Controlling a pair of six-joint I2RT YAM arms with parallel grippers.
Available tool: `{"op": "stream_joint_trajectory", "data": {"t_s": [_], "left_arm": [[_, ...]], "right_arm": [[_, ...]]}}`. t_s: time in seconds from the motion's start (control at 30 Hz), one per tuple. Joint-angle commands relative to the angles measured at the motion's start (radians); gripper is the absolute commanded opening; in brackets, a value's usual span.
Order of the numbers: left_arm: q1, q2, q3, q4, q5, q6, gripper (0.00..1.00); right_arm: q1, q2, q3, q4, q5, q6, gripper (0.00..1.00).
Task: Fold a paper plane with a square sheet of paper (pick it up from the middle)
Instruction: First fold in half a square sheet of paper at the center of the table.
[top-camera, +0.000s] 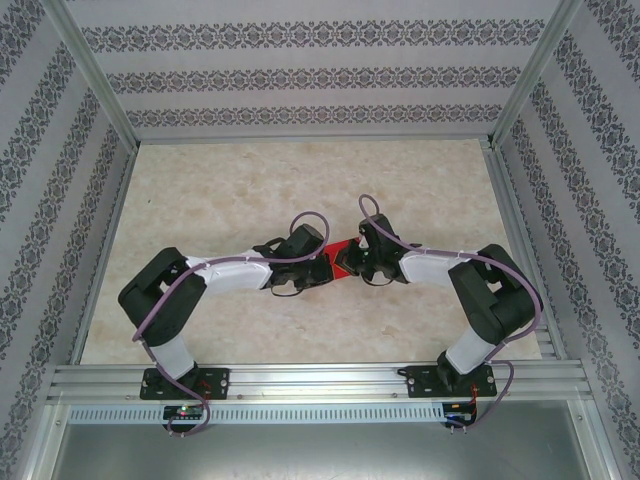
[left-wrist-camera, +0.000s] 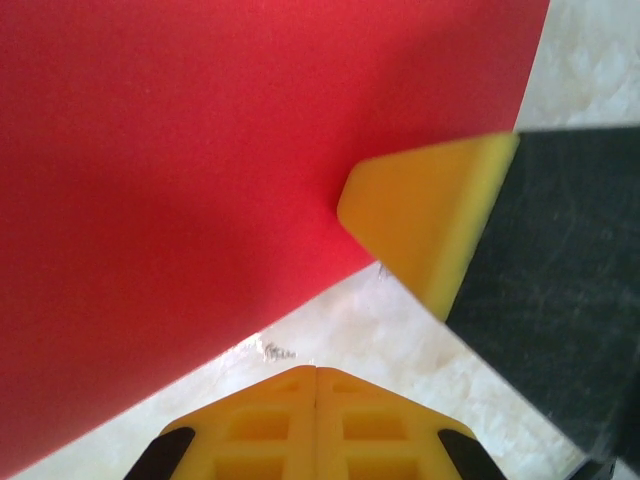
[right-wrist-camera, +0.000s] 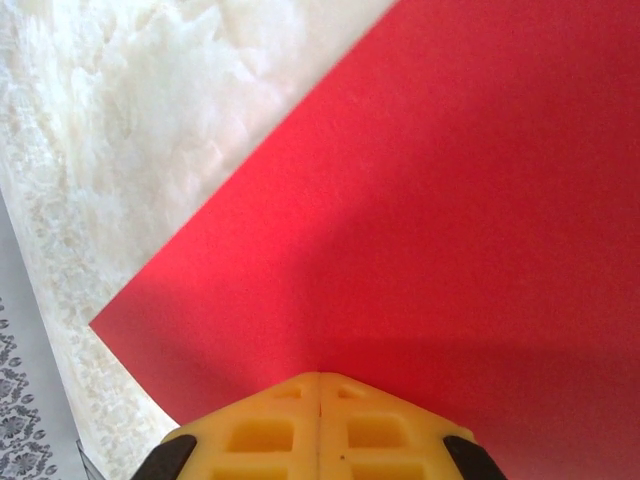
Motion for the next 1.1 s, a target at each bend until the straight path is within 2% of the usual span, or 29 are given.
{"op": "stream_joint_trajectory", "data": {"t_s": [0.0, 0.3, 0.73, 1.07], "left_arm": [[0.008, 0.023, -0.016, 0.101, -0.032, -0.062, 0.00], [0.008, 0.053, -0.006, 0.057, -0.070, -0.051, 0.00], [0.008, 0.078, 0.022, 0.019, -0.081, -0.037, 0.00], [0.008, 0.091, 0.014, 0.105, -0.026, -0.039, 0.00]], "right_arm": [[0.008, -0.004, -0.027, 0.054, -0.009, 0.021, 0.02], [0.008, -0.065, -0.119, 0.082, -0.009, 0.006, 0.02], [0.008, 0.005, -0.087, 0.127, -0.037, 0.004, 0.03], [0.008, 0.035, -0.110, 0.144, -0.036, 0.010, 0.03]]}}
